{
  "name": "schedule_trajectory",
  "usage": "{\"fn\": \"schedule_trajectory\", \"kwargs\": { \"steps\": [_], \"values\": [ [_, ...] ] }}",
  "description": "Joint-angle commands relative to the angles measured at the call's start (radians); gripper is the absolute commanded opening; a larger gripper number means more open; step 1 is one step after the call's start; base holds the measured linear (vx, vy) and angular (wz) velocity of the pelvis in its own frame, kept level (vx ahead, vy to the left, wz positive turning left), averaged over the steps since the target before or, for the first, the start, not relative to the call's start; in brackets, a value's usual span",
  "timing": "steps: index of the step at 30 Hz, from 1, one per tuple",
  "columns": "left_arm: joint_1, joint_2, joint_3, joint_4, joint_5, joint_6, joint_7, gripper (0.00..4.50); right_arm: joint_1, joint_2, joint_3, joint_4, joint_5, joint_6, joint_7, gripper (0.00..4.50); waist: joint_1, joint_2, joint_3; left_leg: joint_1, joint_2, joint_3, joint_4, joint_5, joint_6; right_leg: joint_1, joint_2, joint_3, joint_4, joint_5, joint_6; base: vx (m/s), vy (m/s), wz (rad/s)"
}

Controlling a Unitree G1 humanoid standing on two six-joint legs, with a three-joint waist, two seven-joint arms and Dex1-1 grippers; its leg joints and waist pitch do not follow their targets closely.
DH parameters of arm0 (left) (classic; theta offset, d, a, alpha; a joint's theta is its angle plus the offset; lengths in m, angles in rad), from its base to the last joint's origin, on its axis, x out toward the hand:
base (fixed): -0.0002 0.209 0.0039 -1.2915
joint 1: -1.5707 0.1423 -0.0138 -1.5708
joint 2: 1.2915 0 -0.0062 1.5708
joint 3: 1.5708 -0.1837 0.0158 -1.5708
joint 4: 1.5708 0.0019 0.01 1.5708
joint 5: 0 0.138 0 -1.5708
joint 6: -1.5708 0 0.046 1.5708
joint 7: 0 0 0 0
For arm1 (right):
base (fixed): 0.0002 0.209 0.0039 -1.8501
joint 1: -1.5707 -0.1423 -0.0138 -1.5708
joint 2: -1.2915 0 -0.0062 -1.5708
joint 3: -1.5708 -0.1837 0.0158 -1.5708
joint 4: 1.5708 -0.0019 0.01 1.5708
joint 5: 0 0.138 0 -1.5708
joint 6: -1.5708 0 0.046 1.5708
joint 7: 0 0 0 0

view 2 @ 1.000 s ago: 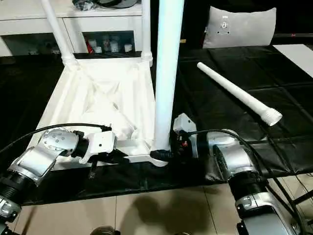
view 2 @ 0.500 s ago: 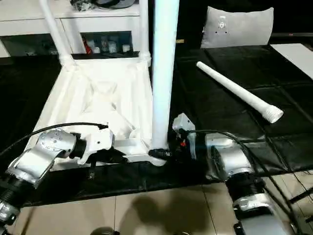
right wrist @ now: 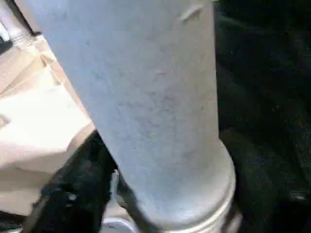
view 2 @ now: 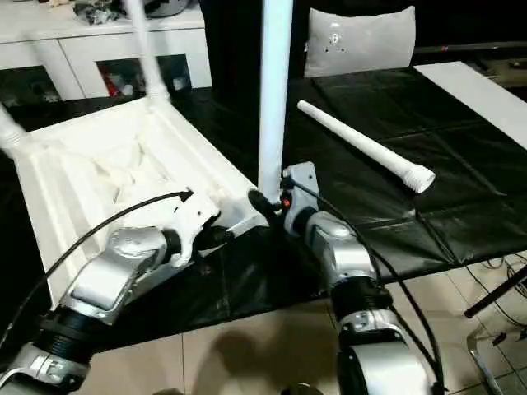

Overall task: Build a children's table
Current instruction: Rotate leg to tighten

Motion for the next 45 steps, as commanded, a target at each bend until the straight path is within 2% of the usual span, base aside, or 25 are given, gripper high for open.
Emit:
{"fn": "schedule_trajectory", "kwargs": {
  "steps": [1, 5, 6, 8, 12, 18, 22, 29, 30, 32, 36, 45],
  "values": [
    [-0.04, -0.03, -0.022, -0.037, -0.011, -0.037, 0.016, 0.0, 0.015, 0.049, 0.076, 0.019, -0.006, 0.014, 0.05, 3.7, 0.01, -0.001, -0.078, -0.013, 0.013, 0.0, -0.064, -0.122, 0.078, 0.063, -0.054, 0.052, -0.08, -0.257, -0.173, 0.0, 0.0, 0.0],
    [-0.048, 0.021, -0.021, -0.002, 0.016, -0.071, 0.001, 0.0, 0.031, -0.001, 0.079, -0.009, -0.017, -0.03, 0.099, 4.02, 0.011, -0.001, -0.076, -0.011, 0.012, 0.001, -0.065, -0.147, 0.078, 0.062, -0.055, 0.051, -0.085, -0.285, -0.167, 0.0, 0.0, 0.0],
    [-0.047, 0.041, -0.024, 0.009, 0.022, -0.087, -0.012, 0.0, 0.039, -0.022, 0.077, -0.026, -0.012, -0.044, 0.129, 4.25, 0.012, -0.001, -0.076, -0.011, 0.012, 0.001, -0.065, -0.152, 0.078, 0.062, -0.055, 0.051, -0.085, -0.292, -0.163, 0.0, 0.0, 0.0],
    [-0.043, 0.074, -0.025, 0.026, 0.026, -0.113, -0.043, 0.0, 0.054, -0.071, 0.074, -0.063, -0.002, -0.063, 0.207, 4.31, 0.018, -0.004, -0.076, -0.012, 0.013, 0.001, -0.065, -0.153, 0.084, 0.064, -0.055, 0.052, -0.087, -0.3, -0.153, 0.0, 0.0, 0.0],
    [-0.035, 0.113, -0.033, 0.041, 0.019, -0.148, -0.09, 0.0, 0.076, -0.134, 0.079, -0.118, 0.014, -0.075, 0.313, 4.43, 0.02, -0.005, -0.077, -0.014, 0.014, 0.001, -0.063, -0.134, 0.093, 0.065, -0.055, 0.053, -0.081, -0.271, -0.162, 0.0, 0.0, 0.0],
    [-0.02, 0.205, -0.077, 0.051, -0.003, -0.272, -0.25, 0.0, 0.088, -0.252, 0.109, -0.177, 0.036, -0.073, 0.513, 4.43, 0.027, -0.008, -0.077, -0.012, 0.016, 0.0, -0.063, -0.132, 0.109, 0.063, -0.056, 0.053, -0.081, -0.283, -0.164, 0.0, 0.0, 0.0],
    [-0.009, 0.29, -0.13, 0.049, -0.017, -0.366, -0.42, 0.0, 0.063, -0.326, 0.144, -0.153, -0.005, -0.12, 0.611, 4.43, 0.046, -0.006, -0.078, -0.007, 0.02, 0.004, -0.063, -0.13, 0.103, 0.056, -0.055, 0.056, -0.076, -0.266, -0.182, 0.0, 0.0, 0.0],
    [-0.01, 0.331, -0.173, 0.054, -0.03, -0.445, -0.534, 0.0, 0.051, -0.353, 0.201, -0.157, -0.012, -0.142, 0.728, 4.43, 0.069, -0.007, -0.079, -0.002, 0.026, 0.006, -0.065, -0.141, 0.091, 0.056, -0.057, 0.059, -0.069, -0.243, -0.196, 0.0, 0.0, 0.0],
    [-0.011, 0.332, -0.174, 0.055, -0.031, -0.448, -0.538, 0.0, 0.051, -0.353, 0.205, -0.156, -0.014, -0.144, 0.73, 4.43, 0.071, -0.01, -0.078, -0.003, 0.026, 0.006, -0.065, -0.141, 0.091, 0.056, -0.058, 0.059, -0.07, -0.246, -0.194, 0.0, 0.0, 0.0],
    [-0.015, 0.335, -0.18, 0.059, -0.038, -0.456, -0.558, 0.0, 0.054, -0.355, 0.233, -0.154, -0.019, -0.139, 0.763, 4.43, 0.075, -0.009, -0.079, -0.004, 0.025, 0.006, -0.066, -0.145, 0.085, 0.057, -0.058, 0.059, -0.071, -0.264, -0.186, 0.0, 0.0, 0.0],
    [-0.022, 0.338, -0.183, 0.068, -0.039, -0.47, -0.576, 0.0, 0.059, -0.356, 0.252, -0.153, -0.023, -0.132, 0.804, 4.43, 0.082, -0.012, -0.079, -0.005, 0.025, 0.005, -0.066, -0.139, 0.081, 0.058, -0.059, 0.06, -0.072, -0.285, -0.173, 0.0, 0.0, 0.0],
    [-0.032, 0.335, -0.184, 0.094, -0.039, -0.497, -0.597, 0.0, 0.047, -0.352, 0.271, -0.127, -0.021, -0.126, 0.833, 3.7, 0.083, -0.012, -0.081, -0.006, 0.024, 0.005, -0.065, -0.131, 0.079, 0.058, -0.059, 0.059, -0.071, -0.273, -0.175, 0.0, 0.0, 0.0]
  ]
}}
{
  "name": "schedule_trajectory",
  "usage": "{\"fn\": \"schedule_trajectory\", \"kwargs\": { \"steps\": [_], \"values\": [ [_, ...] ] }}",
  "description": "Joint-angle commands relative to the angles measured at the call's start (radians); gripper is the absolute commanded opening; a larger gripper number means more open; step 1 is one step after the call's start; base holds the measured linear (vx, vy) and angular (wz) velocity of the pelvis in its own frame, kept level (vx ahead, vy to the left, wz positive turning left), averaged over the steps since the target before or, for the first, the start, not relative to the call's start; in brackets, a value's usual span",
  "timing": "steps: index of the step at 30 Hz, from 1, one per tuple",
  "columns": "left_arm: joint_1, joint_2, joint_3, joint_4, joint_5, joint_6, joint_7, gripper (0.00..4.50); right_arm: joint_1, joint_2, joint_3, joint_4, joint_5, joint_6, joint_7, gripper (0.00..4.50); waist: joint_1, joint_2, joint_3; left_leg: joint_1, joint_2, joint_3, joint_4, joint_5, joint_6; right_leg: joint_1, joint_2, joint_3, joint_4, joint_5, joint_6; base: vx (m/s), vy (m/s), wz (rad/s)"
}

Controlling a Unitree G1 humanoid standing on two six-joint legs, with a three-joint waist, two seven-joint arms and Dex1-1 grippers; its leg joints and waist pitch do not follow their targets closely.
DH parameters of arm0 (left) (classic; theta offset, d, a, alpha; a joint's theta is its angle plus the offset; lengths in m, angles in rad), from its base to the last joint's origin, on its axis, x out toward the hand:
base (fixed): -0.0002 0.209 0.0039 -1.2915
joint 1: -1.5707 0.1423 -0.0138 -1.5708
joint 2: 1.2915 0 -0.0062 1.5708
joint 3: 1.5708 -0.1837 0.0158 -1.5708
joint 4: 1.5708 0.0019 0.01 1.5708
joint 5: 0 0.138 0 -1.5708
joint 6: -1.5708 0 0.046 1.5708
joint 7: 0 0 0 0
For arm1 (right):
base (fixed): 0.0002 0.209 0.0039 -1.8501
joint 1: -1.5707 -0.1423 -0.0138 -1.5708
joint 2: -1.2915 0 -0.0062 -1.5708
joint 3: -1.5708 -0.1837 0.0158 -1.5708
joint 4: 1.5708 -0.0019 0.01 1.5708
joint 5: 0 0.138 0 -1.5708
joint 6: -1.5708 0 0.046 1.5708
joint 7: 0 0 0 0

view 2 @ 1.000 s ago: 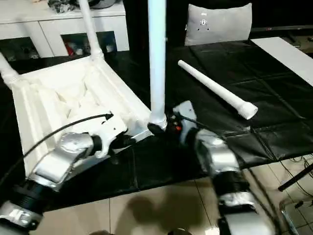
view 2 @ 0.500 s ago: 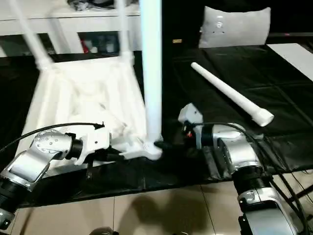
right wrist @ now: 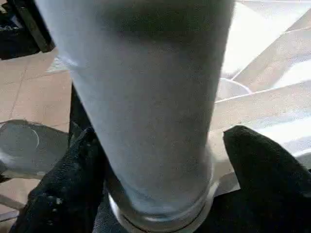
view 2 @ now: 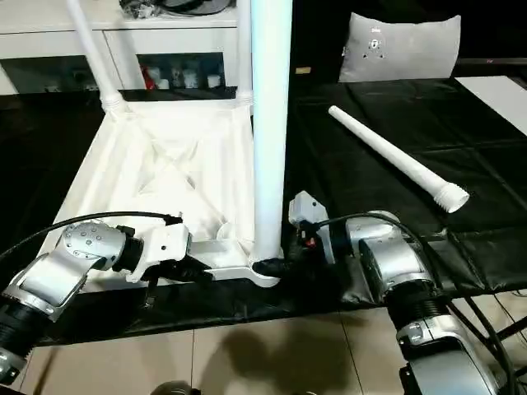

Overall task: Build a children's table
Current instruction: Rotate leg to tighten

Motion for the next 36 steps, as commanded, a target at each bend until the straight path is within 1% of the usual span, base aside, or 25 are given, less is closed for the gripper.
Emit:
{"fn": "schedule_trajectory", "kwargs": {
  "steps": [1, 3, 5, 12, 15, 16, 17, 18, 19, 20, 21, 22, 23, 25, 26, 27, 28, 29, 30, 31, 32, 33, 34, 35, 36],
  "values": [
    [-0.008, 0.003, -0.05, 0.001, 0.017, -0.024, -0.047, 0.0, -0.016, -0.008, 0.009, 0.008, -0.008, 0.005, 0.008, 3.55, -0.008, -0.006, -0.079, -0.004, 0.025, 0.001, -0.067, -0.131, 0.078, 0.06, -0.057, 0.058, -0.072, -0.277, -0.171, 0.0, 0.0, 0.0],
    [-0.007, 0.004, -0.049, 0.007, 0.018, -0.029, -0.052, 0.0, -0.016, -0.012, 0.011, 0.012, -0.011, 0.004, 0.022, 3.48, -0.007, -0.005, -0.08, -0.004, 0.025, 0.001, -0.066, -0.127, 0.079, 0.06, -0.057, 0.058, -0.071, -0.272, -0.17, 0.0, 0.0, 0.0],
    [-0.007, 0.004, -0.048, 0.01, 0.018, -0.031, -0.055, 0.0, -0.016, -0.012, 0.013, 0.013, -0.011, 0.005, 0.027, 3.15, -0.008, -0.007, -0.079, -0.004, 0.025, 0.001, -0.066, -0.129, 0.08, 0.06, -0.057, 0.058, -0.07, -0.271, -0.171, 0.0, 0.0, 0.0],
    [-0.006, 0.005, -0.042, 0.016, 0.011, -0.029, -0.057, 0.0, -0.02, -0.006, 0.015, 0.017, -0.003, 0.012, 0.035, 2.81, -0.007, -0.007, -0.079, -0.004, 0.025, 0.001, -0.066, -0.125, 0.08, 0.059, -0.057, 0.058, -0.07, -0.273, -0.171, 0.0, 0.0, 0.0],
    [0.018, -0.013, -0.014, -0.021, -0.025, 0.027, -0.033, 0.0, -0.006, 0.013, 0.006, 0.005, 0.01, 0.024, 0.017, 2.75, -0.008, -0.004, -0.079, -0.005, 0.026, 0.001, -0.066, -0.124, 0.077, 0.06, -0.058, 0.058, -0.069, -0.266, -0.178, 0.0, 0.0, 0.0],
    [0.036, -0.034, 0.009, -0.055, -0.044, 0.088, 0.011, 0.0, 0.004, 0.032, -0.007, 0.001, 0.017, 0.036, -0.019, 2.75, -0.01, -0.005, -0.08, -0.004, 0.026, 0.001, -0.066, -0.123, 0.073, 0.061, -0.057, 0.058, -0.068, -0.26, -0.181, 0.0, 0.0, 0.0],
    [0.041, -0.044, 0.017, -0.067, -0.047, 0.115, 0.033, 0.0, 0.006, 0.041, -0.012, 0.003, 0.018, 0.041, -0.036, 2.75, -0.012, -0.006, -0.079, -0.006, 0.028, 0.001, -0.066, -0.123, 0.073, 0.062, -0.059, 0.059, -0.066, -0.255, -0.186, 0.0, 0.0, 0.0],
    [0.051, -0.062, 0.03, -0.088, -0.052, 0.156, 0.07, 0.0, 0.008, 0.059, -0.022, 0.008, 0.019, 0.053, -0.077, 2.75, -0.013, -0.009, -0.078, -0.005, 0.026, 0.002, -0.066, -0.13, 0.073, 0.061, -0.056, 0.057, -0.07, -0.275, -0.179, 0.0, 0.0, 0.0],
    [0.051, -0.062, 0.03, -0.088, -0.052, 0.156, 0.07, 0.0, 0.008, 0.059, -0.022, 0.008, 0.019, 0.053, -0.077, 2.75, -0.014, -0.008, -0.074, -0.005, 0.024, 0.001, -0.068, -0.14, 0.07, 0.06, -0.057, 0.056, -0.076, -0.31, -0.168, 0.0, 0.0, 0.0],
    [0.071, -0.1, 0.047, -0.133, -0.067, 0.227, 0.128, 0.0, 0.008, 0.107, -0.041, 0.028, 0.014, 0.071, -0.18, 2.74, -0.016, -0.007, -0.074, -0.003, 0.023, 0.001, -0.068, -0.149, 0.066, 0.059, -0.056, 0.056, -0.078, -0.331, -0.161, 0.0, 0.0, 0.0],
    [0.081, -0.123, 0.055, -0.158, -0.076, 0.266, 0.159, 0.0, 0.008, 0.134, -0.049, 0.038, 0.009, 0.075, -0.233, 2.74, -0.023, -0.011, -0.072, -0.007, 0.024, -0.001, -0.071, -0.154, 0.054, 0.062, -0.06, 0.056, -0.077, -0.354, -0.152, 0.0, 0.0, 0.0],
    [0.091, -0.146, 0.062, -0.183, -0.083, 0.305, 0.191, 0.0, 0.01, 0.16, -0.057, 0.048, 0.005, 0.078, -0.286, 2.74, -0.034, -0.011, -0.071, -0.008, 0.022, -0.003, -0.073, -0.164, 0.044, 0.062, -0.059, 0.054, -0.083, -0.381, -0.144, 0.0, 0.0, 0.0],
    [0.096, -0.168, 0.067, -0.197, -0.087, 0.33, 0.218, 0.0, 0.01, 0.181, -0.064, 0.057, 0.003, 0.08, -0.326, 2.74, -0.041, -0.013, -0.07, -0.006, 0.02, -0.002, -0.072, -0.173, 0.041, 0.062, -0.059, 0.052, -0.086, -0.399, -0.138, 0.0, 0.0, 0.0],
    [0.096, -0.236, 0.084, -0.217, -0.084, 0.384, 0.302, 0.0, 0.004, 0.239, -0.086, 0.094, 0.001, 0.086, -0.433, 2.73, -0.061, -0.018, -0.069, -0.011, 0.014, -0.005, -0.072, -0.185, 0.044, 0.065, -0.056, 0.047, -0.094, -0.438, -0.112, 0.0, 0.0, 0.0],
    [0.092, -0.277, 0.093, -0.224, -0.08, 0.411, 0.348, 0.0, -0.002, 0.271, -0.1, 0.118, 0.002, 0.091, -0.491, 2.73, -0.065, -0.017, -0.072, -0.009, 0.015, -0.003, -0.07, -0.181, 0.045, 0.063, -0.057, 0.05, -0.093, -0.429, -0.113, 0.0, 0.0, 0.0],
    [0.089, -0.294, 0.095, -0.225, -0.074, 0.42, 0.37, 0.0, -0.004, 0.284, -0.104, 0.127, 0.002, 0.089, -0.513, 2.73, -0.073, -0.016, -0.069, -0.006, 0.015, -0.002, -0.07, -0.179, 0.049, 0.058, -0.055, 0.05, -0.098, -0.428, -0.119, 0.0, 0.0, 0.0],
    [0.075, -0.358, 0.104, -0.218, -0.048, 0.448, 0.457, 0.0, -0.017, 0.329, -0.126, 0.166, 0.001, 0.083, -0.605, 2.73, -0.077, -0.015, -0.07, -0.006, 0.013, -0.001, -0.069, -0.18, 0.051, 0.057, -0.055, 0.049, -0.098, -0.434, -0.118, 0.0, 0.0, 0.0],
    [0.064, -0.389, 0.107, -0.204, -0.035, 0.449, 0.498, 0.0, -0.027, 0.348, -0.139, 0.188, -0.001, 0.079, -0.659, 2.73, -0.08, -0.017, -0.07, -0.006, 0.013, -0.002, -0.069, -0.179, 0.053, 0.057, -0.055, 0.048, -0.1, -0.437, -0.116, 0.0, 0.0, 0.0],
    [0.055, -0.41, 0.108, -0.196, -0.023, 0.451, 0.529, 0.0, -0.034, 0.363, -0.149, 0.204, -0.003, 0.075, -0.699, 2.73, -0.081, -0.01, -0.071, -0.004, 0.011, -0.001, -0.067, -0.177, 0.053, 0.056, -0.054, 0.046, -0.102, -0.442, -0.114, 0.0, 0.0, 0.0],
    [0.043, -0.431, 0.111, -0.178, -0.008, 0.44, 0.567, 0.0, -0.041, 0.375, -0.16, 0.218, -0.002, 0.065, -0.731, 2.73, -0.082, -0.012, -0.072, -0.004, 0.011, -0.001, -0.067, -0.179, 0.055, 0.055, -0.053, 0.045, -0.103, -0.441, -0.112, 0.0, 0.0, 0.0],
    [0.024, -0.446, 0.104, -0.151, 0.018, 0.411, 0.6, 0.0, -0.047, 0.389, -0.184, 0.233, 0.017, 0.061, -0.748, 3.08, -0.082, -0.011, -0.073, -0.006, 0.01, -0.001, -0.067, -0.176, 0.061, 0.055, -0.052, 0.045, -0.104, -0.431, -0.109, 0.0, 0.0, 0.0],
    [0.016, -0.444, 0.096, -0.145, 0.033, 0.398, 0.608, 0.0, -0.047, 0.392, -0.194, 0.234, 0.022, 0.061, -0.75, 3.08, -0.079, -0.009, -0.076, -0.003, 0.011, -0.001, -0.066, -0.176, 0.067, 0.054, -0.052, 0.046, -0.103, -0.409, -0.112, 0.0, 0.0, 0.0],
    [0.016, -0.444, 0.096, -0.145, 0.033, 0.398, 0.608, 0.0, -0.047, 0.392, -0.194, 0.234, 0.022, 0.061, -0.75, 3.43, -0.076, -0.01, -0.077, -0.003, 0.011, -0.001, -0.066, -0.176, 0.071, 0.054, -0.051, 0.048, -0.101, -0.396, -0.115, 0.0, 0.0, 0.0],
    [0.011, -0.436, 0.085, -0.146, 0.047, 0.393, 0.612, 0.0, -0.045, 0.392, -0.203, 0.23, 0.021, 0.063, -0.753, 3.43, -0.073, -0.004, -0.078, -0.008, 0.013, -0.003, -0.067, -0.162, 0.078, 0.058, -0.052, 0.048, -0.093, -0.356, -0.126, 0.0, 0.0, 0.0],
    [0.01, -0.429, 0.083, -0.147, 0.046, 0.397, 0.605, 0.0, -0.041, 0.385, -0.204, 0.223, 0.017, 0.058, -0.75, 3.45, -0.073, -0.007, -0.08, -0.009, 0.015, -0.002, -0.066, -0.151, 0.085, 0.058, -0.052, 0.049, -0.089, -0.314, -0.137, 0.0, 0.0, 0.0]
  ]
}}
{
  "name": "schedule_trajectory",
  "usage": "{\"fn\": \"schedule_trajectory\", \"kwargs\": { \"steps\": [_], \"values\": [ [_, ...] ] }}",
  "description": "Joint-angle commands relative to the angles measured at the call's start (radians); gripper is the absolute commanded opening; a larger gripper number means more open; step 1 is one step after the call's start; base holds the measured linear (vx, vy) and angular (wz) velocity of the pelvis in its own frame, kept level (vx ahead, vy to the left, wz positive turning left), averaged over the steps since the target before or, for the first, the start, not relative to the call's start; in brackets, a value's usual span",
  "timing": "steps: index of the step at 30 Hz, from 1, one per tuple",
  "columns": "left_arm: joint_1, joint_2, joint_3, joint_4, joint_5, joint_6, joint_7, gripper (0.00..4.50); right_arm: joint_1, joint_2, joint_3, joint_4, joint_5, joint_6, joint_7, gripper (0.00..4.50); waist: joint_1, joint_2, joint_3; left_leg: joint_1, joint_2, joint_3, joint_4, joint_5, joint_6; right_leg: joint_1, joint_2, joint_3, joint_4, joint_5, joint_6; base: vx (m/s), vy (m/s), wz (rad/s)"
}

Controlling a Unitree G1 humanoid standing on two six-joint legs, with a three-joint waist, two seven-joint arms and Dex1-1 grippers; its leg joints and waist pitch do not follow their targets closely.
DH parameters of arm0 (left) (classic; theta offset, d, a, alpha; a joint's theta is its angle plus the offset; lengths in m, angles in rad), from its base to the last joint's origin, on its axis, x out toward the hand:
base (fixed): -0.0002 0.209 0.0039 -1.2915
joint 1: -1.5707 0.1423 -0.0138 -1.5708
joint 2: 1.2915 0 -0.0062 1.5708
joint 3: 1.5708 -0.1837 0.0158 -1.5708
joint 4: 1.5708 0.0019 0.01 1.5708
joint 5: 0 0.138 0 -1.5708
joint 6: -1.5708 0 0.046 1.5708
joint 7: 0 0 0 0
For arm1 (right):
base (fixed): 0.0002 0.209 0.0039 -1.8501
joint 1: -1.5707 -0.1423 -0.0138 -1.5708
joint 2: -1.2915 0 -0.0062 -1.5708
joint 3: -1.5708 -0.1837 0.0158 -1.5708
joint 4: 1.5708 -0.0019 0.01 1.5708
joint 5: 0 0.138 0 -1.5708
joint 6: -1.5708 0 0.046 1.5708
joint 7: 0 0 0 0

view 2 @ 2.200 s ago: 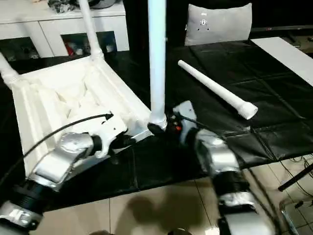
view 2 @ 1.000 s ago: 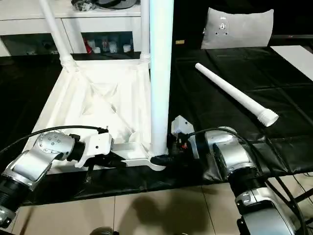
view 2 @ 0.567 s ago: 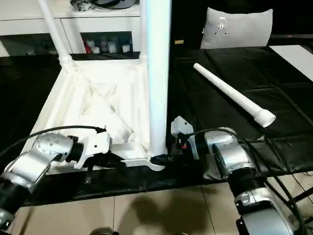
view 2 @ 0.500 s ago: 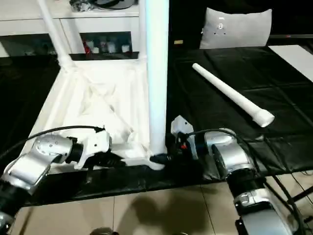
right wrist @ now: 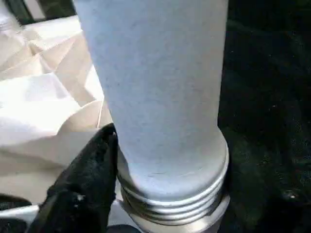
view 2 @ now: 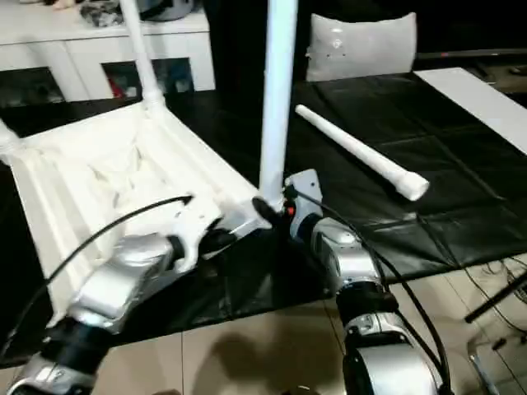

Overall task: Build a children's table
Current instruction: Rotate leg to tighten

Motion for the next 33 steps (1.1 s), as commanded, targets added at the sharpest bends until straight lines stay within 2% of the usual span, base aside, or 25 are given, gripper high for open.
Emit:
{"fn": "schedule_trajectory", "kwargs": {
  "steps": [1, 2, 5, 6, 7, 12, 15, 19, 20, 23, 30, 31, 33],
  "values": [
    [-0.047, -0.036, -0.039, -0.034, -0.033, -0.061, -0.007, 0.0, 0.012, 0.057, 0.054, 0.008, 0.004, 0.022, 0.058, 3.53, 0.007, -0.003, -0.072, -0.013, 0.015, -0.002, -0.065, -0.147, 0.09, 0.06, -0.052, 0.049, -0.083, -0.291, -0.155, 0.0, 0.0, 0.0],
    [-0.047, -0.034, -0.036, -0.035, -0.034, -0.055, -0.008, 0.0, 0.014, 0.054, 0.052, 0.004, 0.002, 0.017, 0.063, 3.79, 0.007, -0.003, -0.072, -0.011, 0.016, -0.002, -0.065, -0.148, 0.09, 0.06, -0.053, 0.049, -0.084, -0.287, -0.159, 0.0, 0.0, 0.0],
    [-0.048, 0.005, -0.036, -0.024, -0.016, -0.068, -0.033, 0.0, 0.033, 0.012, 0.066, -0.031, -0.005, -0.009, 0.13, 3.9, 0.009, -0.003, -0.07, -0.012, 0.014, -0.001, -0.066, -0.173, 0.092, 0.061, -0.053, 0.048, -0.088, -0.316, -0.155, 0.0, 0.0, 0.0],
    [-0.047, 0.04, -0.041, -0.011, -0.003, -0.089, -0.066, 0.0, 0.049, -0.029, 0.08, -0.064, -0.007, -0.031, 0.192, 3.95, 0.011, -0.004, -0.07, -0.01, 0.014, -0.002, -0.066, -0.175, 0.094, 0.062, -0.054, 0.049, -0.089, -0.324, -0.149, 0.0, 0.0, 0.0],
    [-0.047, 0.049, -0.042, -0.008, -0.001, -0.094, -0.074, 0.0, 0.052, -0.039, 0.083, -0.072, -0.007, -0.037, 0.208, 4.21, 0.013, -0.004, -0.07, -0.01, 0.015, -0.002, -0.066, -0.174, 0.097, 0.061, -0.054, 0.05, -0.088, -0.321, -0.147, 0.0, 0.0, 0.0],
    [-0.042, 0.128, -0.054, 0.025, -0.007, -0.147, -0.162, 0.0, 0.065, -0.156, 0.093, -0.141, 0.02, -0.045, 0.387, 4.42, 0.026, -0.006, -0.069, -0.007, 0.016, -0.001, -0.065, -0.177, 0.1, 0.061, -0.053, 0.05, -0.089, -0.33, -0.148, 0.0, 0.0, 0.0],
    [-0.029, 0.206, -0.086, 0.032, -0.02, -0.217, -0.284, 0.0, 0.056, -0.254, 0.126, -0.171, 0.007, -0.04, 0.532, 4.42, 0.031, -0.008, -0.07, -0.009, 0.017, -0.001, -0.065, -0.174, 0.106, 0.062, -0.054, 0.052, -0.085, -0.324, -0.152, 0.0, 0.0, 0.0],
    [-0.02, 0.258, -0.116, 0.033, -0.026, -0.288, -0.372, 0.0, 0.045, -0.296, 0.15, -0.179, -0.013, -0.05, 0.585, 4.42, 0.032, -0.008, -0.069, -0.008, 0.02, -0.001, -0.066, -0.171, 0.103, 0.059, -0.055, 0.052, -0.083, -0.329, -0.159, 0.0, 0.0, 0.0],
    [-0.018, 0.286, -0.132, 0.036, -0.025, -0.317, -0.419, 0.0, 0.034, -0.313, 0.161, -0.17, -0.029, -0.075, 0.602, 4.42, 0.033, -0.011, -0.069, -0.007, 0.02, -0.001, -0.066, -0.171, 0.103, 0.058, -0.055, 0.052, -0.085, -0.33, -0.16, 0.0, 0.0, 0.0],
    [-0.024, 0.321, -0.151, 0.049, -0.02, -0.354, -0.477, 0.0, 0.016, -0.334, 0.182, -0.15, -0.056, -0.114, 0.633, 4.42, 0.04, -0.01, -0.07, -0.004, 0.022, 0.0, -0.066, -0.171, 0.094, 0.056, -0.055, 0.054, -0.079, -0.316, -0.171, 0.0, 0.0, 0.0],
    [-0.051, 0.375, -0.19, 0.095, -0.028, -0.457, -0.605, 0.0, 0.012, -0.351, 0.241, -0.145, -0.064, -0.141, 0.746, 4.42, 0.053, -0.013, -0.07, -0.004, 0.024, 0.001, -0.069, -0.175, 0.09, 0.058, -0.057, 0.057, -0.075, -0.303, -0.173, 0.0, 0.0, 0.0],
    [-0.054, 0.376, -0.192, 0.099, -0.029, -0.465, -0.611, 0.0, 0.011, -0.35, 0.244, -0.141, -0.065, -0.144, 0.749, 4.14, 0.053, -0.012, -0.07, -0.003, 0.024, 0.001, -0.069, -0.178, 0.088, 0.057, -0.056, 0.057, -0.076, -0.304, -0.174, 0.0, 0.0, 0.0],
    [-0.061, 0.376, -0.195, 0.107, -0.027, -0.475, -0.622, 0.0, 0.009, -0.343, 0.245, -0.134, -0.061, -0.146, 0.759, 4.14, 0.055, -0.011, -0.07, -0.004, 0.025, 0.0, -0.07, -0.179, 0.083, 0.058, -0.057, 0.057, -0.076, -0.309, -0.173, 0.0, 0.0, 0.0]
  ]
}}
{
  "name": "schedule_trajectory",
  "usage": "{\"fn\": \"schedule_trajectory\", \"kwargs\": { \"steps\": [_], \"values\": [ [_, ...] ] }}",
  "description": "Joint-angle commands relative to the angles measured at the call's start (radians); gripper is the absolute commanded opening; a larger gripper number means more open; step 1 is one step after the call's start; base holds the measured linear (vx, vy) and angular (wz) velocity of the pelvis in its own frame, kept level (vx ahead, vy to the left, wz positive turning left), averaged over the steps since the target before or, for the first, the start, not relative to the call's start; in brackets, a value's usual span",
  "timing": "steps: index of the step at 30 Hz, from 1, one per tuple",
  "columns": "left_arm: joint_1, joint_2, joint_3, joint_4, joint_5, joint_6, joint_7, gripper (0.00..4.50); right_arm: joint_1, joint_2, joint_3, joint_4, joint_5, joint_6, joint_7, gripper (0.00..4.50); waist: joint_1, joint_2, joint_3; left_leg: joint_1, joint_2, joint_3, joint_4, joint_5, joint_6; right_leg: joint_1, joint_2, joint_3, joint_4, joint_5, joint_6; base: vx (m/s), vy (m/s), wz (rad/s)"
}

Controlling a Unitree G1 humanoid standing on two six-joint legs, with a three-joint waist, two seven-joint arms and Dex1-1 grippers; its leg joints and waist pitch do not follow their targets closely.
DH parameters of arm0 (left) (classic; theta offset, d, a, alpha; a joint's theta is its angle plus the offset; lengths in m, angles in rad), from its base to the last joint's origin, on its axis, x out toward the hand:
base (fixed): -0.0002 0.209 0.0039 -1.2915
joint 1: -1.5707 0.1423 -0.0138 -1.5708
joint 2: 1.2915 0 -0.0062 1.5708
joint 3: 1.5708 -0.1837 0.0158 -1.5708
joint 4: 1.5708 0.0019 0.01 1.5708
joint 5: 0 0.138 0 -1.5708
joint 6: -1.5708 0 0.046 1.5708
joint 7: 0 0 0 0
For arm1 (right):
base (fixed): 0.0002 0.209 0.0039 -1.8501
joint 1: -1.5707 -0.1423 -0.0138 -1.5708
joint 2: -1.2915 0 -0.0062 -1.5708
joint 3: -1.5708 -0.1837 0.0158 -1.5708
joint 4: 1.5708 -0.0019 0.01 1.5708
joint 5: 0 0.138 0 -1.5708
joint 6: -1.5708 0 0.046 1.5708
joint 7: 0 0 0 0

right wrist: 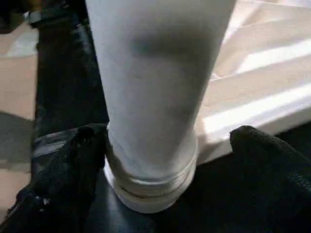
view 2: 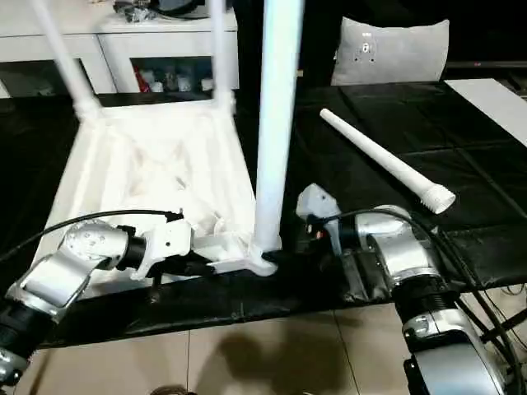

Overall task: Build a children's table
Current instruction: Rotate leg to tighten

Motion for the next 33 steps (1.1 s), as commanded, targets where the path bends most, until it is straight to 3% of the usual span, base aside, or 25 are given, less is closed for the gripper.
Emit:
{"fn": "schedule_trajectory", "kwargs": {
  "steps": [1, 14, 18, 21, 23, 26, 27, 28, 31, 33],
  "values": [
    [-0.009, 0.001, -0.068, 0.005, 0.026, -0.035, -0.064, 0.0, -0.013, 0.001, 0.002, 0.013, -0.007, -0.013, 0.013, 4.01, -0.005, -0.005, -0.069, -0.003, 0.024, 0.001, -0.069, -0.179, 0.082, 0.058, -0.057, 0.057, -0.076, -0.31, -0.172, 0.0, 0.0, 0.0],
    [-0.009, -0.011, -0.068, 0.029, 0.013, -0.056, -0.079, 0.0, 0.001, 0.022, 0.015, 0.012, 0.008, -0.004, 0.042, 3.03, -0.003, -0.005, -0.069, -0.003, 0.025, 0.0, -0.07, -0.176, 0.078, 0.059, -0.057, 0.056, -0.076, -0.314, -0.169, 0.0, 0.0, 0.0],
    [0.021, -0.014, -0.053, -0.014, -0.02, -0.009, -0.081, 0.0, 0.018, 0.039, 0.002, 0.0, 0.032, 0.025, 0.05, 2.84, -0.004, -0.006, -0.069, -0.006, 0.026, 0.0, -0.07, -0.163, 0.08, 0.06, -0.058, 0.057, -0.072, -0.293, -0.176, 0.0, 0.0, 0.0],
    [0.052, -0.04, -0.028, -0.075, -0.051, 0.09, -0.033, 0.0, 0.037, 0.087, -0.028, -0.029, 0.076, 0.091, -0.002, 2.69, -0.008, -0.006, -0.067, -0.006, 0.027, -0.001, -0.072, -0.165, 0.081, 0.059, -0.057, 0.057, -0.073, -0.295, -0.18, 0.0, 0.0, 0.0],
    [0.06, -0.084, -0.008, -0.113, -0.055, 0.182, 0.045, 0.0, 0.041, 0.131, -0.033, -0.029, 0.071, 0.137, -0.088, 2.65, -0.015, -0.007, -0.063, -0.005, 0.026, 0.0, -0.074, -0.18, 0.074, 0.058, -0.055, 0.056, -0.078, -0.325, -0.174, 0.0, 0.0, 0.0],
    [0.058, -0.156, 0.011, -0.142, -0.052, 0.277, 0.147, 0.0, 0.031, 0.193, -0.048, 0.02, 0.043, 0.145, -0.231, 2.63, -0.026, -0.008, -0.055, -0.001, 0.02, -0.002, -0.077, -0.23, 0.051, 0.055, -0.058, 0.052, -0.095, -0.455, -0.133, 0.0, 0.0, 0.0],
    [0.053, -0.202, 0.024, -0.149, -0.054, 0.327, 0.204, 0.0, 0.022, 0.232, -0.065, 0.052, 0.039, 0.145, -0.311, 2.63, -0.038, -0.011, -0.054, -0.002, 0.019, -0.002, -0.077, -0.243, 0.04, 0.055, -0.059, 0.051, -0.096, -0.488, -0.117, 0.0, 0.0, 0.0],
    [0.049, -0.226, 0.029, -0.151, -0.053, 0.349, 0.233, 0.0, 0.016, 0.253, -0.078, 0.069, 0.042, 0.153, -0.354, 2.62, -0.045, -0.011, -0.048, -0.002, 0.013, -0.007, -0.076, -0.269, 0.037, 0.055, -0.059, 0.042, -0.111, -0.555, -0.088, 0.0, 0.0, 0.0],
    [0.019, -0.34, 0.065, -0.132, -0.038, 0.41, 0.376, 0.0, -0.02, 0.32, -0.122, 0.147, 0.032, 0.164, -0.545, 2.62, -0.069, -0.011, -0.051, 0.004, 0.005, -0.009, -0.069, -0.302, 0.032, 0.049, -0.057, 0.031, -0.125, -0.612, -0.054, 0.0, 0.0, 0.0],
    [-0.021, -0.43, 0.104, -0.081, -0.016, 0.425, 0.512, 0.0, -0.053, 0.355, -0.157, 0.213, 0.013, 0.171, -0.724, 2.62, -0.082, -0.008, -0.051, 0.003, 0.006, -0.01, -0.071, -0.301, 0.036, 0.047, -0.053, 0.028, -0.127, -0.589, -0.058, 0.0, 0.0, 0.0]
  ]
}}
